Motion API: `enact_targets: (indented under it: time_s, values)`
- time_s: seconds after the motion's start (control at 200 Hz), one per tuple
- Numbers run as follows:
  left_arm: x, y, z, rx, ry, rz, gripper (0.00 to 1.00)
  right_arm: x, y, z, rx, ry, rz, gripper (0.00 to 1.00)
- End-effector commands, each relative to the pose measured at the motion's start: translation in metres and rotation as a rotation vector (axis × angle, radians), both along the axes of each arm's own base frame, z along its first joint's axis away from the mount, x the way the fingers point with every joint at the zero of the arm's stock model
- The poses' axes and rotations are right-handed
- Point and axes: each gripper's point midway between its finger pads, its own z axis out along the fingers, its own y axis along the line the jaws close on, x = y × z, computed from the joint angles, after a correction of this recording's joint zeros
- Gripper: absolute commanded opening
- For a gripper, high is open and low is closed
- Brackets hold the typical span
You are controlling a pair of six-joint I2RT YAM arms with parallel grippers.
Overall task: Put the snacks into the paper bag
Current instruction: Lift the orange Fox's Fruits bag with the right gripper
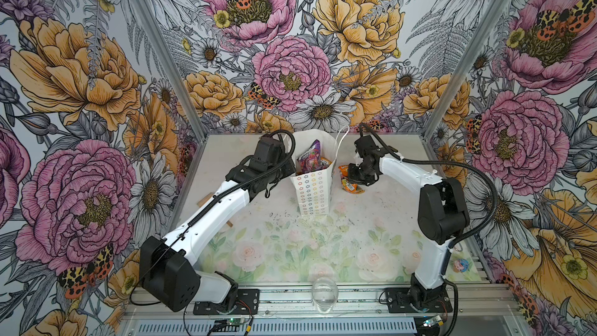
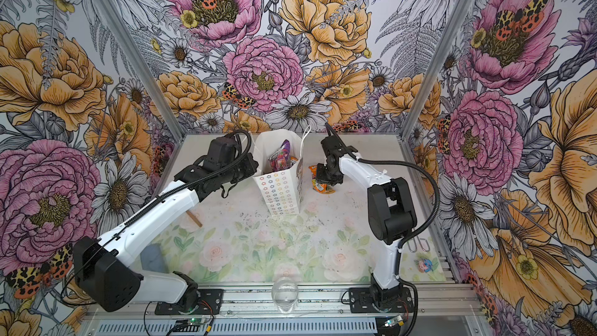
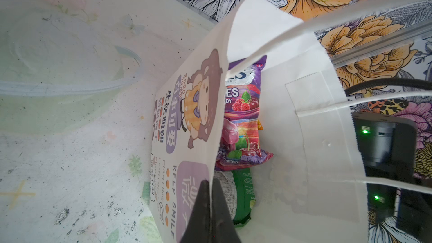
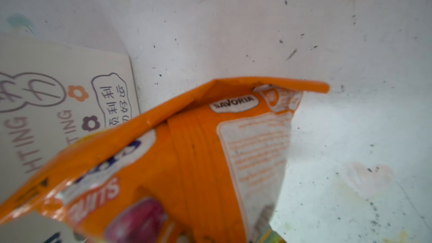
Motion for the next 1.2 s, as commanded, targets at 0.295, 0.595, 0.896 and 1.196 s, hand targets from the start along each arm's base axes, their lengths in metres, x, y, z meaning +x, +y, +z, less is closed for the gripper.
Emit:
enact_targets:
  time_s: [0.295, 0.595, 0.896, 1.196]
  values:
    - [0.005, -0.006, 0.020, -0.033, -0.052, -0.009, 0.00, 0.001, -0.003, 0.218, 0.163, -0.461, -0.015, 0.00]
    - [0.005, -0.007, 0.018, -0.033, -0.049, -0.008, 0.00, -0.040, 0.031, 0.368, 0.301, -0.834, 0.045, 0.00]
    - [0.004, -0.008, 0.018, -0.031, -0.049, -0.008, 0.00, -0.058, 0.101, 0.399, 0.429, -0.885, 0.168, 0.00]
    - [0.004, -0.009, 0.021, -0.035, -0.055, -0.011, 0.00, -0.050, 0.144, 0.369, 0.379, -0.826, 0.197, 0.00]
